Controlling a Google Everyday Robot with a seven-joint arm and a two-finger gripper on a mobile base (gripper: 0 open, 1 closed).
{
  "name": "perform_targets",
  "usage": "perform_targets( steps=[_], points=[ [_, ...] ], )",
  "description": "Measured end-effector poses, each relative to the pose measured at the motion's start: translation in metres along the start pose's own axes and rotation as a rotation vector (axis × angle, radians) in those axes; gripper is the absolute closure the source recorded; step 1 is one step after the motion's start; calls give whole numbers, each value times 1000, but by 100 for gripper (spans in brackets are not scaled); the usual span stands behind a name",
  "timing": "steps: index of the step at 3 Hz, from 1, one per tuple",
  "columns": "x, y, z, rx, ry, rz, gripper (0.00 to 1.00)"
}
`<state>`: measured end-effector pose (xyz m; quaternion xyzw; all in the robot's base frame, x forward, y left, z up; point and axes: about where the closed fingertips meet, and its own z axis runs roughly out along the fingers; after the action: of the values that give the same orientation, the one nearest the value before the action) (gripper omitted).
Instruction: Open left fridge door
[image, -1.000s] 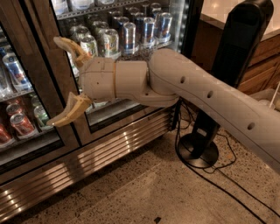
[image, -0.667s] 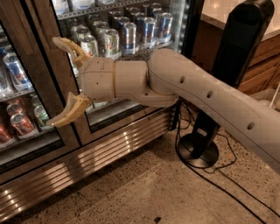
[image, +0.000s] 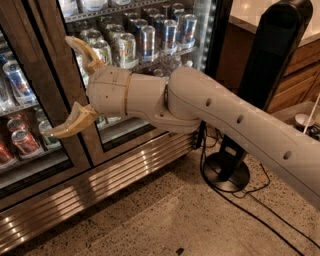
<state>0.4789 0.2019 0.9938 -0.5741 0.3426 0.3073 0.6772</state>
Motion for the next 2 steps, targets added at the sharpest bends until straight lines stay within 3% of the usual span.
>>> perform_targets(
  steps=[1,2],
  points=[
    [0,0,0,0,0,0,0],
    [2,-7,-3,77,15,-15,0]
  ],
)
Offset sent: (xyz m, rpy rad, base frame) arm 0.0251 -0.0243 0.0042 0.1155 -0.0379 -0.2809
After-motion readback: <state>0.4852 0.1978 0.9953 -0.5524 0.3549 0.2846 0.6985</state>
